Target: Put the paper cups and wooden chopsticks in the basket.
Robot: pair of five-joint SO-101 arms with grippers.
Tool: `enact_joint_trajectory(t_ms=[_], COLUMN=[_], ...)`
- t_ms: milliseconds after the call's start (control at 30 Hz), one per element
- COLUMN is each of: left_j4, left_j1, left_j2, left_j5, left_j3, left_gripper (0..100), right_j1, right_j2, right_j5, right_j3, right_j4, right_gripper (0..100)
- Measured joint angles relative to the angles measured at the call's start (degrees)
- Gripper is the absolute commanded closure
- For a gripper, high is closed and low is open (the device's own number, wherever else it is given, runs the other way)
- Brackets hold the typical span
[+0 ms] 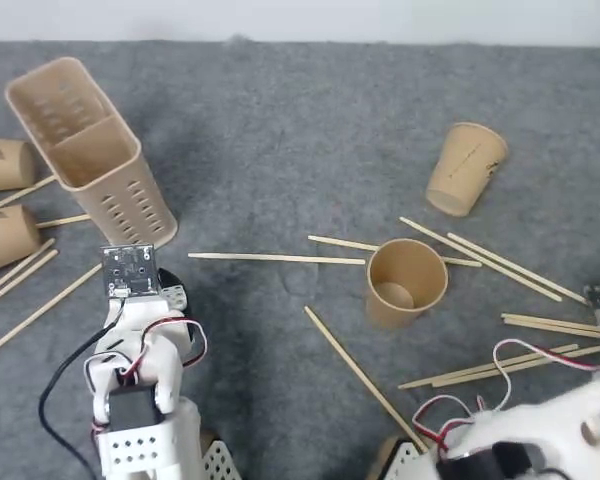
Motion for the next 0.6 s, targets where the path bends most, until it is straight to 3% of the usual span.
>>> enact_joint_trajectory(t_ms=[333, 467, 600], left_j4=[0.00, 0.00, 0.00], left_j1=[0.00, 0.00, 0.00], left_j2=[0.00, 0.00, 0.00], left_j5=[0.00, 0.00, 0.00], left_j3=[0.00, 0.00, 0.00], left_gripper=[99, 99, 99], right_j1=[-16.00, -17.76, -17.76], right_j2=[0.00, 0.00, 0.00], right_j5=[-13.01, -18.20, -18.99], right_j3=[-3.78, -15.47, -28.84], right_j4=[-1.67, 7.47, 24.35], right_gripper=[99.0, 98.8, 98.4])
